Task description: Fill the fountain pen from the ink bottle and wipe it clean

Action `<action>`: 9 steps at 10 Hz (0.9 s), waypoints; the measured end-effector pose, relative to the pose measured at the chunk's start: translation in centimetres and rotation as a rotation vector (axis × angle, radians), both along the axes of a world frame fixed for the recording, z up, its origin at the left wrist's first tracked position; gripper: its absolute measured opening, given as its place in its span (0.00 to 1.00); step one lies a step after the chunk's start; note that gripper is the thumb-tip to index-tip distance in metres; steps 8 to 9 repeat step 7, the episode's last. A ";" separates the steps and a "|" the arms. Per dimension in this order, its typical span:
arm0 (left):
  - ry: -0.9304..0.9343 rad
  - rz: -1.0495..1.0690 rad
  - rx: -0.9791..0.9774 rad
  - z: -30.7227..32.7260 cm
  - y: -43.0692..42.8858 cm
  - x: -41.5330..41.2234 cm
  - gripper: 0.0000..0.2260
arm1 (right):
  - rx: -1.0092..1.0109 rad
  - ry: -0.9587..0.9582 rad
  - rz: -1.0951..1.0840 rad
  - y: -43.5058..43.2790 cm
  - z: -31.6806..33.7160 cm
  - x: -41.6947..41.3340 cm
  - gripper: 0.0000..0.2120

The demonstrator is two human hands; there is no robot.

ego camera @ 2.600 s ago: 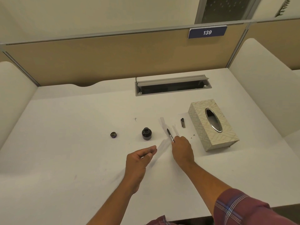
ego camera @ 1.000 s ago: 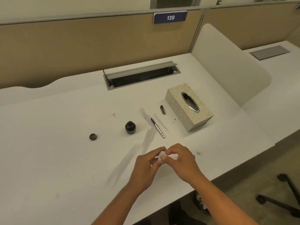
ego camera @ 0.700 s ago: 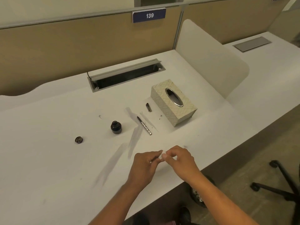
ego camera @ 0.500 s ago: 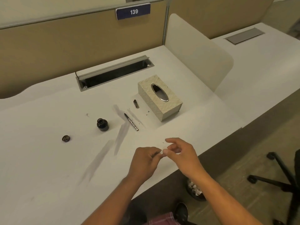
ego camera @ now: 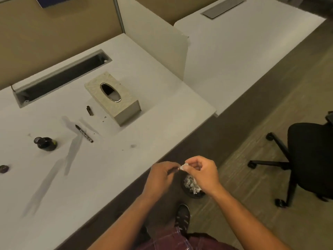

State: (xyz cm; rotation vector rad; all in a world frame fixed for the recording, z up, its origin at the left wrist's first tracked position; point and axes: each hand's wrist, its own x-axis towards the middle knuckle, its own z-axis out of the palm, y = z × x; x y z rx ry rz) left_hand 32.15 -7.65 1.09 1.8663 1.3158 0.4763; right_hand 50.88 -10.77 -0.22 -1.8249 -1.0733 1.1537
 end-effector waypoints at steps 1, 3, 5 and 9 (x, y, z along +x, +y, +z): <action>0.040 -0.047 -0.003 -1.1 -0.1 2.2 0.14 | -0.016 -0.047 -0.096 -0.9 -1.8 2.7 0.09; 0.213 -0.181 -0.042 -5.1 0.1 7.4 0.25 | -0.043 -0.157 -0.299 -2.8 -5.7 7.8 0.12; 0.465 -0.332 -0.010 -9.5 0.5 10.8 0.32 | -0.088 -0.328 -0.299 -3.6 -9.8 9.6 0.12; 0.548 -0.379 -0.062 -12.4 -0.1 11.6 0.36 | -0.145 -0.392 -0.316 -4.3 -13.3 10.6 0.14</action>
